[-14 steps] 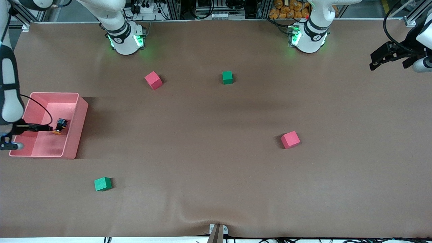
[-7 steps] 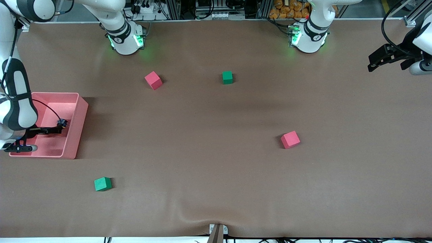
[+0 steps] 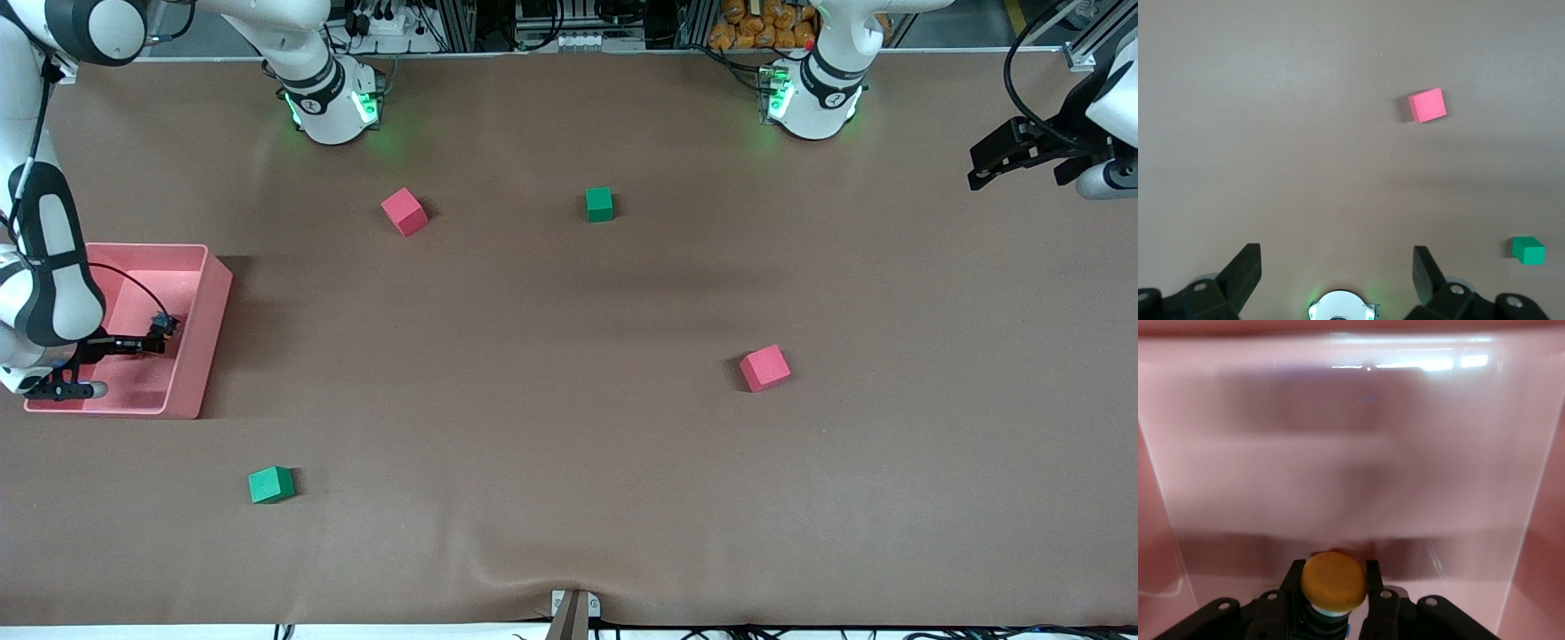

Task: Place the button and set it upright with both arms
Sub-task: 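Grasp the yellow button with the right gripper and lift it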

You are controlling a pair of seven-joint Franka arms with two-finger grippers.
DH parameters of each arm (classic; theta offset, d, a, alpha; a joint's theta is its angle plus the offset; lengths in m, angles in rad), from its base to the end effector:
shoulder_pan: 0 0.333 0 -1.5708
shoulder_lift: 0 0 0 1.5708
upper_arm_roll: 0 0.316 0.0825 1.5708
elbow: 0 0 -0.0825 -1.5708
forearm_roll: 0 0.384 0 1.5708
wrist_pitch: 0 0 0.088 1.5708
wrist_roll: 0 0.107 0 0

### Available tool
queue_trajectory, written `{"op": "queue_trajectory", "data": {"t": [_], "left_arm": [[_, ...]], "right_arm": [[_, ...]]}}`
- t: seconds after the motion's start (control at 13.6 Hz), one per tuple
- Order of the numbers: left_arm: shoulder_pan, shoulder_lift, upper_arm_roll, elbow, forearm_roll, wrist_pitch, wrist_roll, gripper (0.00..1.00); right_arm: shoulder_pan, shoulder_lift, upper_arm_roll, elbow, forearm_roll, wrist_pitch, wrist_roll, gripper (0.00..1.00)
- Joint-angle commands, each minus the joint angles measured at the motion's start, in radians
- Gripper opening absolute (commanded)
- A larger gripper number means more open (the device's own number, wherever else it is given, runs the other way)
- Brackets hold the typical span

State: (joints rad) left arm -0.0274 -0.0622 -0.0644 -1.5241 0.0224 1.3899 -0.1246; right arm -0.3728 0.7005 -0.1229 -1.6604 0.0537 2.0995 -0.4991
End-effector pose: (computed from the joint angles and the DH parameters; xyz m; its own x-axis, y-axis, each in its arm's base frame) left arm 0.5135 -0.0458 0.6642 0.9970 0.0374 -0.0682 0.0351 -0.9988 -0.0350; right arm 0.5794 -0.3025 0.1833 0.9705 -0.0004 -0.2413 -0.0215 -0.9962 -0.0847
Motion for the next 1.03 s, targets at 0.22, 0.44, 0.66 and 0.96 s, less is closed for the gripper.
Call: {"op": "queue_trajectory", "data": {"t": [0.22, 0.44, 0.66, 0.96], "left_arm": [[0.001, 0.019, -0.003, 0.012, 0.014, -0.002, 0.005, 1.0], [0.004, 0.018, -0.002, 0.009, 0.014, -0.002, 0.005, 1.0], [0.004, 0.021, -0.002, 0.009, 0.013, -0.002, -0.006, 1.0], [0.003, 0.033, 0.0, 0.012, 0.014, 0.001, -0.01, 1.0]], "right_arm": [[0.006, -0.016, 0.019, 0.178, 0.009, -0.256, -0.009, 0.0], [0.049, -0.041, 0.019, 0.332, 0.005, -0.482, 0.02, 0.0], [0.167, -0.105, 0.019, 0.379, 0.003, -0.597, 0.146, 0.0], [0.423, -0.15, 0.028, 0.387, 0.04, -0.676, 0.46, 0.0]]}}
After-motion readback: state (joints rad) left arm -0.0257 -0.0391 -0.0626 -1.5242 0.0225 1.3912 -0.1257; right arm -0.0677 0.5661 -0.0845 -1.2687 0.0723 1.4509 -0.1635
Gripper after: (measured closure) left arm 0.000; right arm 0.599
